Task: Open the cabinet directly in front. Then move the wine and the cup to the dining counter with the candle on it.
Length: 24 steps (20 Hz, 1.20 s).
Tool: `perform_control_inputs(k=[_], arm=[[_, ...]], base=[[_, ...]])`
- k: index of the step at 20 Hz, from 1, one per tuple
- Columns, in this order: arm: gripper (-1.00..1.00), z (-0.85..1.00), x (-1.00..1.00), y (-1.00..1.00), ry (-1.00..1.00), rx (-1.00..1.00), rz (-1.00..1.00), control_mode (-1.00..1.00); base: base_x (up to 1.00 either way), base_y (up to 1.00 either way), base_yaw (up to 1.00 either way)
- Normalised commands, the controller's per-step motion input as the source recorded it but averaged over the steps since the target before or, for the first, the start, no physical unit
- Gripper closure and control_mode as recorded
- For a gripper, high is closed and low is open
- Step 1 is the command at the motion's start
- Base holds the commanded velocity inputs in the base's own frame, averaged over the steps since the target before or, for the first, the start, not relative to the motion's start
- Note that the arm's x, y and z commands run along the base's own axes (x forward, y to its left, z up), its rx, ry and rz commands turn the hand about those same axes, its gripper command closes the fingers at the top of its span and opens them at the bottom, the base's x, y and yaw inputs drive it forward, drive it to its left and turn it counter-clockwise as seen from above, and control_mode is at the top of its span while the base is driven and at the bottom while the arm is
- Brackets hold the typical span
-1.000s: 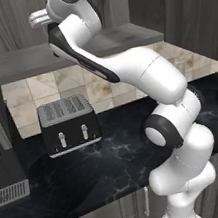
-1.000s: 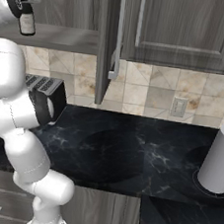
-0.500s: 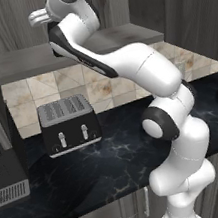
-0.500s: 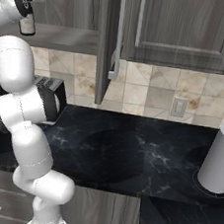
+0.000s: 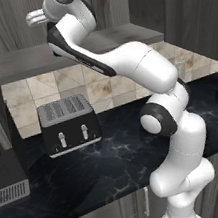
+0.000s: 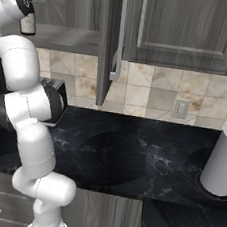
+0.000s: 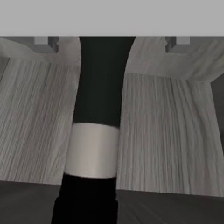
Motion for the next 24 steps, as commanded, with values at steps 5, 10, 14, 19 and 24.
perform_control_inputs(k=[5, 10, 14, 19, 24], arm=[[1.00, 0.00, 0.00, 0.00, 0.00, 0.00, 0.00, -1.00], [1.00, 0.00, 0.00, 0.00, 0.00, 0.00, 0.00, -1.00], [1.00, 0.03, -0.01, 0.00, -0.11, -0.02, 0.00, -1.00], [1.00, 0.04, -0.02, 0.00, -0.18, -0.07, 0.00, -1.00], [1.00, 0.04, -0.18, 0.00, -0.04, 0.00, 0.00, -1.00]], base=[[0.00, 0.00, 0.00], [0.00, 0.00, 0.00], [0.00, 0.00, 0.00], [0.00, 0.00, 0.00], [0.00, 0.00, 0.00]])
